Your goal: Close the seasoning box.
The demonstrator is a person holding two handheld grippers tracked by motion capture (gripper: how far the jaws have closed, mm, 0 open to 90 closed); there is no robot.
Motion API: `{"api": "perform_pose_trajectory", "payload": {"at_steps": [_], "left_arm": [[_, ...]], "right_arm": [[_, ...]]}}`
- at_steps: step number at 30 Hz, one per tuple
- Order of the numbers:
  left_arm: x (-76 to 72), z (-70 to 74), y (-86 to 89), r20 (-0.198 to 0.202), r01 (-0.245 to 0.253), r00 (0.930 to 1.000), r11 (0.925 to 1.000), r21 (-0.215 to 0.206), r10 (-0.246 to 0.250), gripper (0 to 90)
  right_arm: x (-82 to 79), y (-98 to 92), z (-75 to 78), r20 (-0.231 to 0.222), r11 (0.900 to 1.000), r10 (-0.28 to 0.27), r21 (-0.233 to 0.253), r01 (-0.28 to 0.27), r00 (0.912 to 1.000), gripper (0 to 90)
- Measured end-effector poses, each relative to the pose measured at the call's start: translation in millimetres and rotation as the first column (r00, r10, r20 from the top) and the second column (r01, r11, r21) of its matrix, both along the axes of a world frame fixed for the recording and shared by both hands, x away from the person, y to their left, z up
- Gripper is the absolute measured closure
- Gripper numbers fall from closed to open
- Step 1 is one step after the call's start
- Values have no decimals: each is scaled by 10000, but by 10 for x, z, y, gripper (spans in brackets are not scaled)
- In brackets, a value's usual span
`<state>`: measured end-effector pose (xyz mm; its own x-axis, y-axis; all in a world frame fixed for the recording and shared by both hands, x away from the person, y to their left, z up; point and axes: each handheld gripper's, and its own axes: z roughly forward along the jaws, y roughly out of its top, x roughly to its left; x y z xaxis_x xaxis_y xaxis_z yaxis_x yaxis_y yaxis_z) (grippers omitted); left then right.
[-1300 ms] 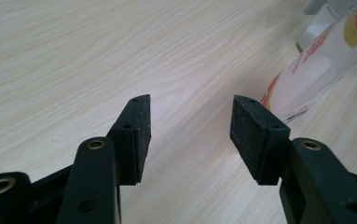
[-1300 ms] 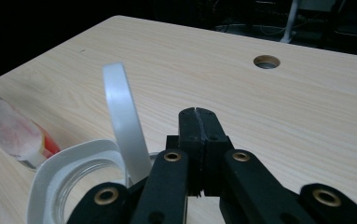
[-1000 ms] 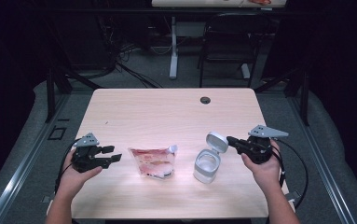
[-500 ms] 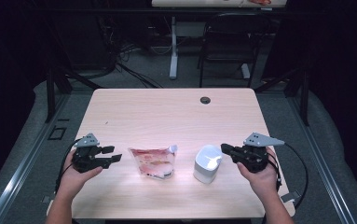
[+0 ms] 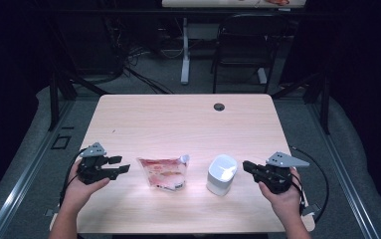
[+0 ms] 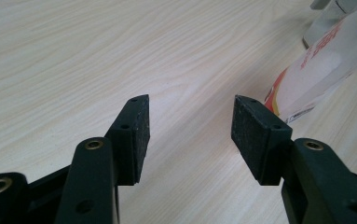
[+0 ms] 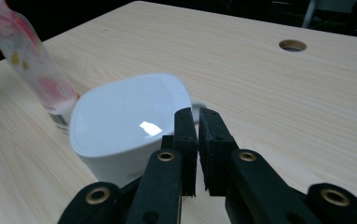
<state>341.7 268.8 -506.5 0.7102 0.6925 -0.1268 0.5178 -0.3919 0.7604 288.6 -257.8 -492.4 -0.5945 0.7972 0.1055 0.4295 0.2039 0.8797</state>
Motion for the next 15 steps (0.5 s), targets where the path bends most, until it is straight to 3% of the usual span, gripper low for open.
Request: {"api": "perform_pose_trajectory", "payload": {"at_steps": [10, 15], "left_arm": [[9, -29, 2, -35, -66, 10000, 9998, 167, 66, 469], [13, -32, 9, -55, -60, 10000, 9998, 184, 61, 468]], "right_arm": [[-16, -144, -252, -614, 9977, -570, -390, 547, 9965, 856], [-10, -156, -301, -697, 9968, -688, -456, 657, 9952, 840]]}}
